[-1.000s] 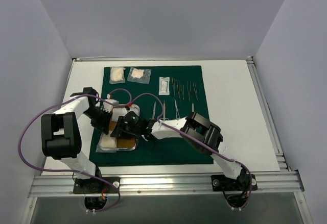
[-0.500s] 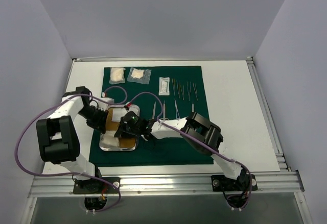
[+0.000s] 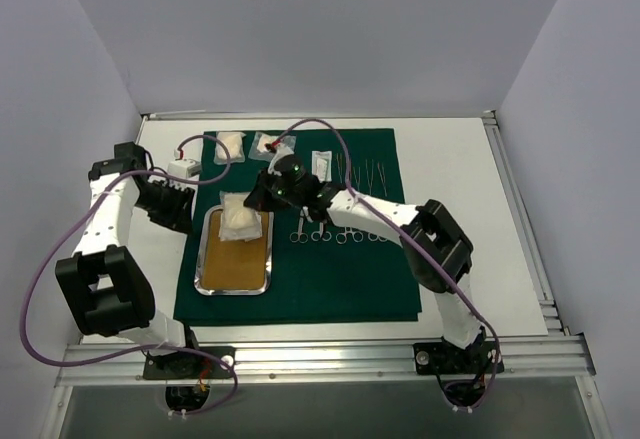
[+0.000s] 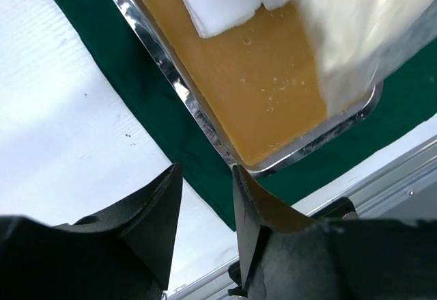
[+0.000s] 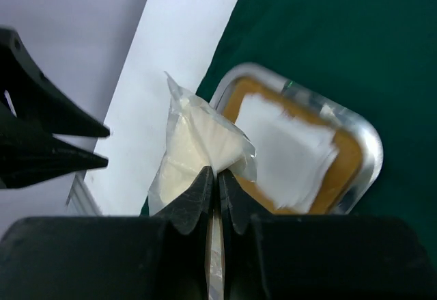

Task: Open and lay out the surgical kit
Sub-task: Pick up the medical item from the container, then place the medical item in the surgical kit.

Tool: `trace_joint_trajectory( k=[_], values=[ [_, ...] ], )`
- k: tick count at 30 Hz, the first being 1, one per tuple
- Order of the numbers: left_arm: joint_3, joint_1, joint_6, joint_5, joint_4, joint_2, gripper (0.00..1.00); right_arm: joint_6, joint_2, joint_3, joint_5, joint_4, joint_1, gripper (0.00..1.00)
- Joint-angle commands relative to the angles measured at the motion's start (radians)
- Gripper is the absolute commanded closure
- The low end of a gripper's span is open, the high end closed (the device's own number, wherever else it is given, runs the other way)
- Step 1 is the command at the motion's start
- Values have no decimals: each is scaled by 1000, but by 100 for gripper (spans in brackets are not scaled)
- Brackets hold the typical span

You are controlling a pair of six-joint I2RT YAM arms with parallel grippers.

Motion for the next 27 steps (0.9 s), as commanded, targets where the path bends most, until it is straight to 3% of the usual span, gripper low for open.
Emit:
trace_joint_trajectory(
  k=[1,8,13,19,27],
  values=[
    [88,6,-43,34,7,47,54,-146,-62,85,-49,-43,-104,100],
    [249,-12,-230,-43,165,182,46,-359,95,335,43,-198,-271,100],
    [387,-41,-304,-94,187,334,46,-357,214,498,12,-168,-365,100],
    [399,-84,-315,-115,205,405,46,-320,408,715,-91,-200,-431,100],
    [398,-101,-313,-137,216,442,46,-292,524,760,-106,-155,-466,100]
  ],
)
